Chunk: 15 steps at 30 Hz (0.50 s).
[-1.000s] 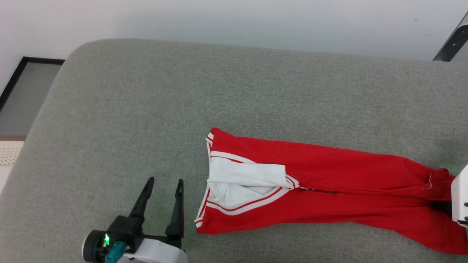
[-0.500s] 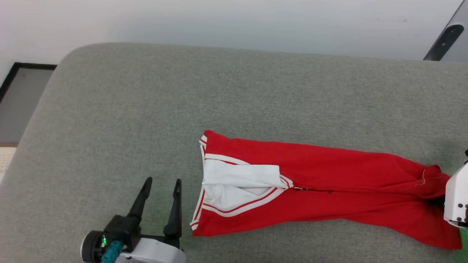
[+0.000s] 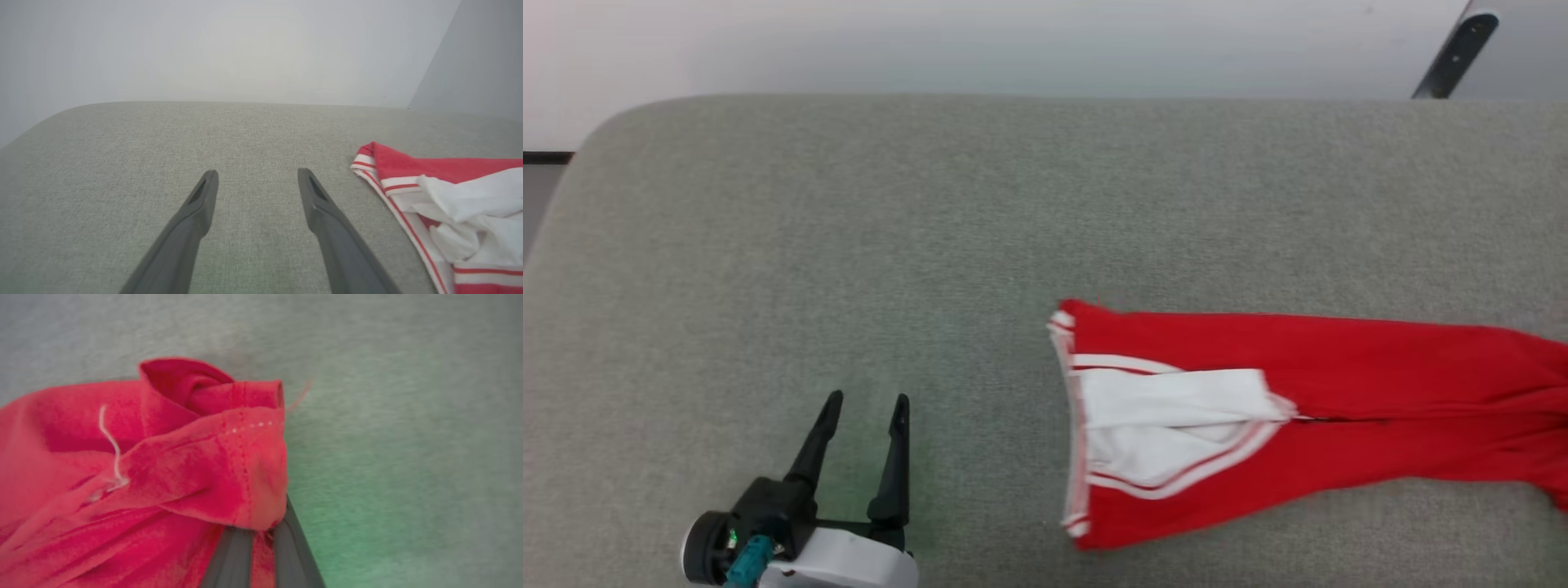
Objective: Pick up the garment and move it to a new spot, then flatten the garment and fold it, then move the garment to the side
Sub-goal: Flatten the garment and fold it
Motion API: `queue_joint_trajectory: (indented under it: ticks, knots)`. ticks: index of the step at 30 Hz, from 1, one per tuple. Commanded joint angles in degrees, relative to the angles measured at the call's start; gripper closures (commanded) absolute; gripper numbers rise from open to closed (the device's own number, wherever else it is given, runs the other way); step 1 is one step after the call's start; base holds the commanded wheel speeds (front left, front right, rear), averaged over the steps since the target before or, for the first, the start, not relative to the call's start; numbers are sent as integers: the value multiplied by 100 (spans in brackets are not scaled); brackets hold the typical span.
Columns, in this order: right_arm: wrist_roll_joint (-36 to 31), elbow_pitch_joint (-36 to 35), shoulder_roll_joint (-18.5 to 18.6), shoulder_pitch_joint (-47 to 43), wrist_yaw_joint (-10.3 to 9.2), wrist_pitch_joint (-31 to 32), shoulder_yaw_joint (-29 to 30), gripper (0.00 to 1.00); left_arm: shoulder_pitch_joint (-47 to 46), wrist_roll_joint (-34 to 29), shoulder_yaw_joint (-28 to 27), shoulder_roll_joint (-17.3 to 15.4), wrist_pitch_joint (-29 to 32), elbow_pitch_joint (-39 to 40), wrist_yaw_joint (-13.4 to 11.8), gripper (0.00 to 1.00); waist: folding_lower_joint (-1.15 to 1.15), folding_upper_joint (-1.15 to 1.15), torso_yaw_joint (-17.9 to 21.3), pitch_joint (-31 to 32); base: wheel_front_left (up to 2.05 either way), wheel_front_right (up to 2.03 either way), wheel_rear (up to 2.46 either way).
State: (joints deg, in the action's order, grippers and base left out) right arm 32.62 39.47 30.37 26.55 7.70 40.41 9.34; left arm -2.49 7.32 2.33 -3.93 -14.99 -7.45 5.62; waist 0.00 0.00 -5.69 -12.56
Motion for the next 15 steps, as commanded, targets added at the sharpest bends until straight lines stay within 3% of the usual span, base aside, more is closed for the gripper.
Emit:
queue_joint_trajectory:
  ticks: [1, 5, 8, 15]
  knots:
    - [-64, 178, 167, 12, -38, -118, 178, 100, -62, -34, -33, -13, -21, 26, 44, 0, 0, 0, 136, -103, 0, 0, 0]
    - [-242, 428, 439, 197, -28, -481, 534, 100, -98, -62, -42, -32, -21, 15, 78, 0, 0, 0, 245, -167, 0, 0, 0]
    - [-323, 551, 415, 261, -27, -627, 589, 100, -114, -83, -65, -33, -21, -9, 96, 0, 0, 0, 305, -167, 0, 0, 0]
    - [-160, 72, 156, 182, -26, -653, 0, 100, -11, -71, -130, -4, -21, -95, 111, 0, 0, 0, 426, 58, 0, 0, 0]
